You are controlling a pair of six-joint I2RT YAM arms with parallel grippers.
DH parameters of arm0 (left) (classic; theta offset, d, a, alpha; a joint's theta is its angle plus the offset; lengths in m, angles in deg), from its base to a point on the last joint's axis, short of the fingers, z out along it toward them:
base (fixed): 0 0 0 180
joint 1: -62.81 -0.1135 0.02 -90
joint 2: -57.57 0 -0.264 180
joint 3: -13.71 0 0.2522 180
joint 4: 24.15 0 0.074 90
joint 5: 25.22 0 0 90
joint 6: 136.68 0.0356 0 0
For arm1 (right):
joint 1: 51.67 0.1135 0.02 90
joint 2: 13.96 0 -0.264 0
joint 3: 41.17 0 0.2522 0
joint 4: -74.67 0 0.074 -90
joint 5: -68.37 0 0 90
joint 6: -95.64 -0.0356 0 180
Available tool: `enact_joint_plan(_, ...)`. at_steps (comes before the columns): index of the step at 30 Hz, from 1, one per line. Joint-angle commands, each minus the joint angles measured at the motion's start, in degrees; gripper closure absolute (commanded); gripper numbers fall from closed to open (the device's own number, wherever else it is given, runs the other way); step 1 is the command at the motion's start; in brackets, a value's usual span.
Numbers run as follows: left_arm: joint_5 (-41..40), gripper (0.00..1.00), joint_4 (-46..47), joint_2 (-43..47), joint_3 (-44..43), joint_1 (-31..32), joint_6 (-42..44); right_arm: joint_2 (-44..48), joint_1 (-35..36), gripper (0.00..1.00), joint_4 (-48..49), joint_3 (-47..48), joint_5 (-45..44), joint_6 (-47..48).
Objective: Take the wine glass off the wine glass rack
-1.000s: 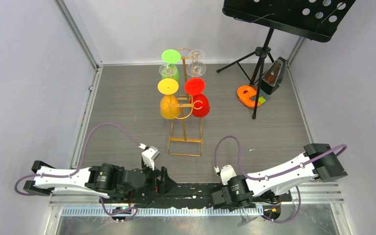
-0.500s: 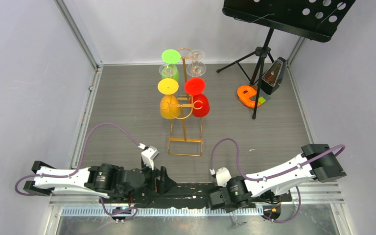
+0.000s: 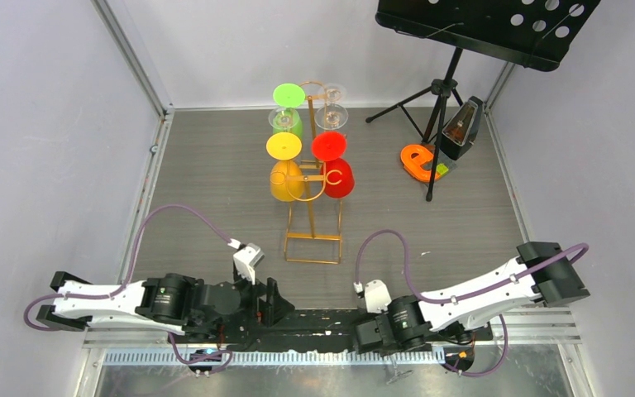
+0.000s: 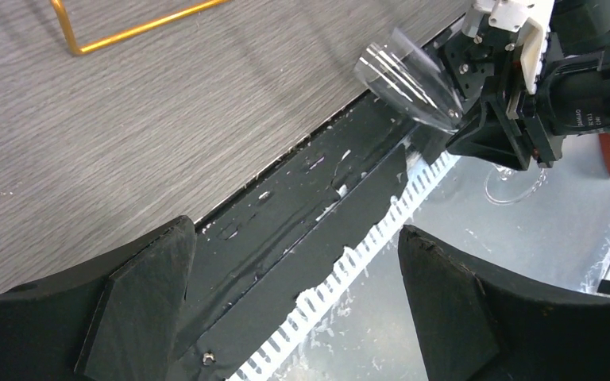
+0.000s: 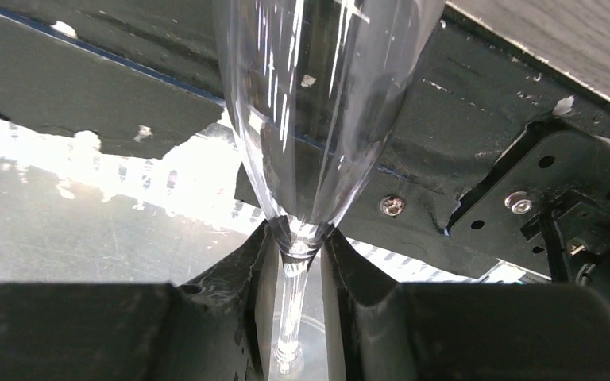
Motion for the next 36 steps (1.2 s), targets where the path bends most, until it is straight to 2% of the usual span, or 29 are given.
enact_joint_plan(1, -3.36, 0.04, -1.60, -0.28, -4.40, -0.20, 0.88, 4.03, 0.40, 0.94, -1.73, 2.94, -6.11, 1.80)
enact_joint_plan(13, -9.47, 0.04, -8.22, 1.28, -11.94, -0.20, -2.17, 4.36, 0.49, 0.94, -1.96, 12.78, -16.25, 15.61)
enact_joint_plan(22, -11.71, 0.05, -10.30, 6.67, -11.98, -0.20, -3.52, 4.11, 0.50, 0.94, -0.39, 16.37, -21.73, 22.91)
enact_joint_plan(26, -13.67, 0.05, -14.49, 7.61, -13.85, -0.20, -5.50, 8.00, 0.49, 0.94, 3.43, 16.24, -24.29, 26.39)
enact_joint_plan(36, -16.30, 0.05, -14.43, 12.28, -13.22, -0.20, -10.46, 13.23, 0.49, 0.94, 14.00, 15.17, -27.14, 43.46)
